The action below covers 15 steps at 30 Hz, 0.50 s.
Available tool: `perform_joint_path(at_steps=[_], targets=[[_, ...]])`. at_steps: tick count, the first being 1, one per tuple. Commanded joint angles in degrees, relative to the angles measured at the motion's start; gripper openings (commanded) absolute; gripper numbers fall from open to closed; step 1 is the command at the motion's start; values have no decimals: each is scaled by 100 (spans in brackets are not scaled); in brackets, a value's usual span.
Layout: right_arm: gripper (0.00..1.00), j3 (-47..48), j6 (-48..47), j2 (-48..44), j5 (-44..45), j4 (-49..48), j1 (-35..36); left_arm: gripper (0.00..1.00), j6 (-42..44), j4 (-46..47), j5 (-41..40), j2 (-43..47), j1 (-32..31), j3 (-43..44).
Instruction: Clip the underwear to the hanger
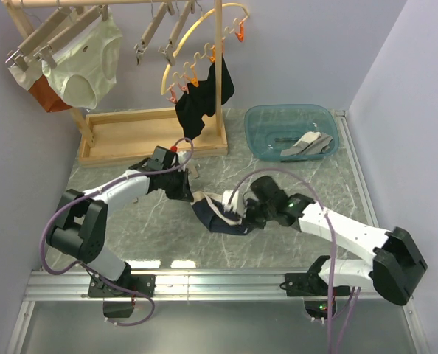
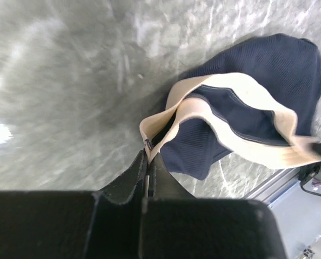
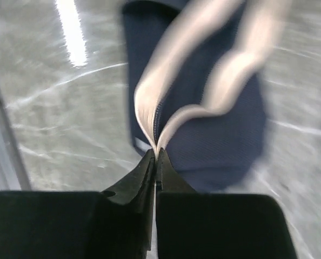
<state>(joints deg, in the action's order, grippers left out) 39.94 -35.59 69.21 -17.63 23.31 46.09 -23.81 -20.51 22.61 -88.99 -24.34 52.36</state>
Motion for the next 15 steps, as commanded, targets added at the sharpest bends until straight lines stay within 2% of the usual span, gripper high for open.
perform_joint_path(at_steps=[1,4,7,9,15], targets=[[0,724,377,-522,23,278,-546,0,561,-163,-90,303,236,624],[0,1487,553,-628,-223,813,-1283,0,1228,-338,-37,575,491,1081],[0,1753,650,-803,-425,1052,-1829,0,2115,-698,50,804,544,1539],[0,1832,711,-952,-469,1131,-1945,0,2807,-761,164,1058,553,1619],[0,1886,782,-1541,-715,1421,-1981,0,3934,-1033,665,2051,509,1198]])
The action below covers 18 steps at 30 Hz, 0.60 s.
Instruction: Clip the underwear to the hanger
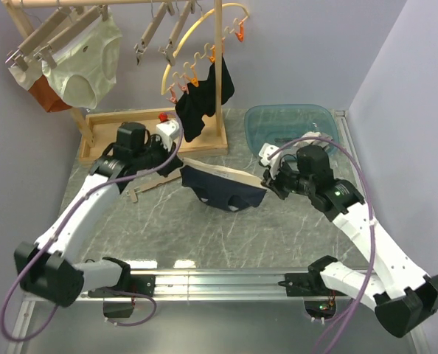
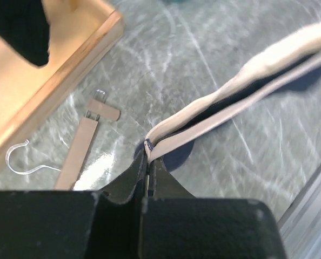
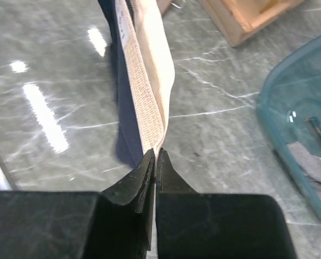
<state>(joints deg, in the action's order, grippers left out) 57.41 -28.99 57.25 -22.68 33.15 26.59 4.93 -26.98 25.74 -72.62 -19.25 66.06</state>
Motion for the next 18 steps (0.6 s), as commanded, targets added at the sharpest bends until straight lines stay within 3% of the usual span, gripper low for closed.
perform_joint_path(at_steps=[1,6,11,16,18], targets=[[0,61,148,-442,-315,586,-31,0,1202,-500,492,546,-18,-312],[0,-72,87,-1206,-685,1262,118,0,2176,-1710,1361,1547,-211,-752],[0,86,323,-1691,-878,1844,417,0,2390,-2293,1689,2330,-667,-806],[0,-263,508,-1543,-774,1837,584,0,2250,-2803,1742,1921,-931,-498],[0,-466,623,-1193,-599,1312,584,0,1709,-2629,1199,1621,-1037,-690]])
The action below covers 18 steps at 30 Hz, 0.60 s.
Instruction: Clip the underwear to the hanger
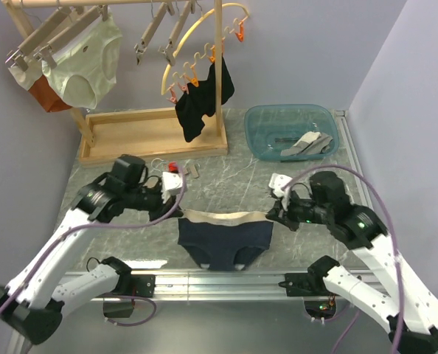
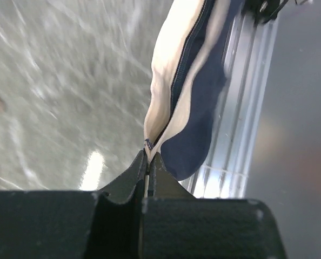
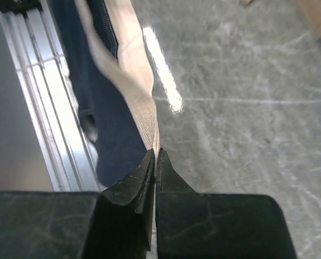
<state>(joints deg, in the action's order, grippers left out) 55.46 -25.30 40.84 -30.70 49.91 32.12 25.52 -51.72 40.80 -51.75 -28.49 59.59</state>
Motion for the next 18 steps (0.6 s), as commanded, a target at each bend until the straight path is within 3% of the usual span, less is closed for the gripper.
perform_joint_path(at_steps=[1,2,5,10,18], targets=[[0,-447,306,616,248,-551,23,0,-572,-23,-570,-668,-156,-36],[0,-527,376,810,318,-761,22,0,-731,204,-1086,-1123,-183,-44],[0,-677,420,1914,757,-1553,-65,0,-1223,609,-1582,-1978,-174,-88],[0,-616,465,3156,1092,-2554,-338,0,-1620,1251,-1978,-3146,-166,-80],[0,-300,438,4563,1593,-3032,-470,0,-1770,2034,-2910,-3939,-51,-27]])
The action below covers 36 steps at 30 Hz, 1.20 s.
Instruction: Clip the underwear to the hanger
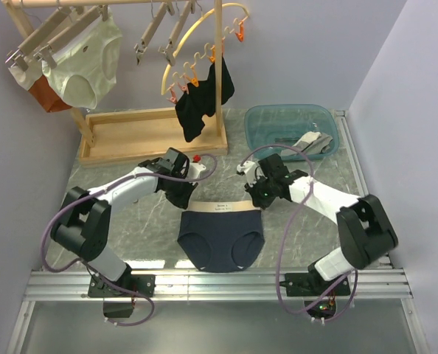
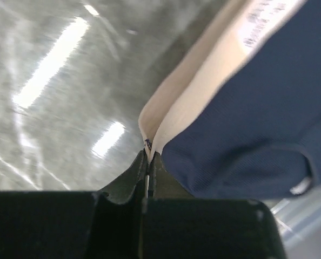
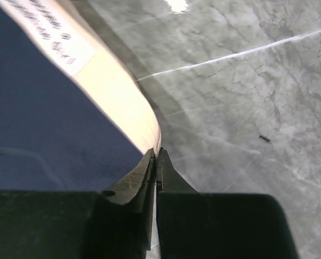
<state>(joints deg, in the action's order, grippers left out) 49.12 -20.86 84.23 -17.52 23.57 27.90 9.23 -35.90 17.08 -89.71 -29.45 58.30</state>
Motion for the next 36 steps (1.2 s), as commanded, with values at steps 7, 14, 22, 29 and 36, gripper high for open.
perform_joint_path(at_steps=[7,14,22,29,36], targets=[[60,712,346,402,249,-99,-180,45,412,294,-705,14,133,462],[69,1222,390,-256,-330,516,-495,55,1517,197,-1532,261,633,753],[75,1292,329,-908,-788,745,-716,56,2618,645,-1690,-344,1178,691],[75,1477,390,-952,-1219,1062,-900,55,3101,540,-1524,-820,1565,902],[75,1539,-48,-961,-1579,1141,-979,52,3383,417,-1172,-987,1706,762]])
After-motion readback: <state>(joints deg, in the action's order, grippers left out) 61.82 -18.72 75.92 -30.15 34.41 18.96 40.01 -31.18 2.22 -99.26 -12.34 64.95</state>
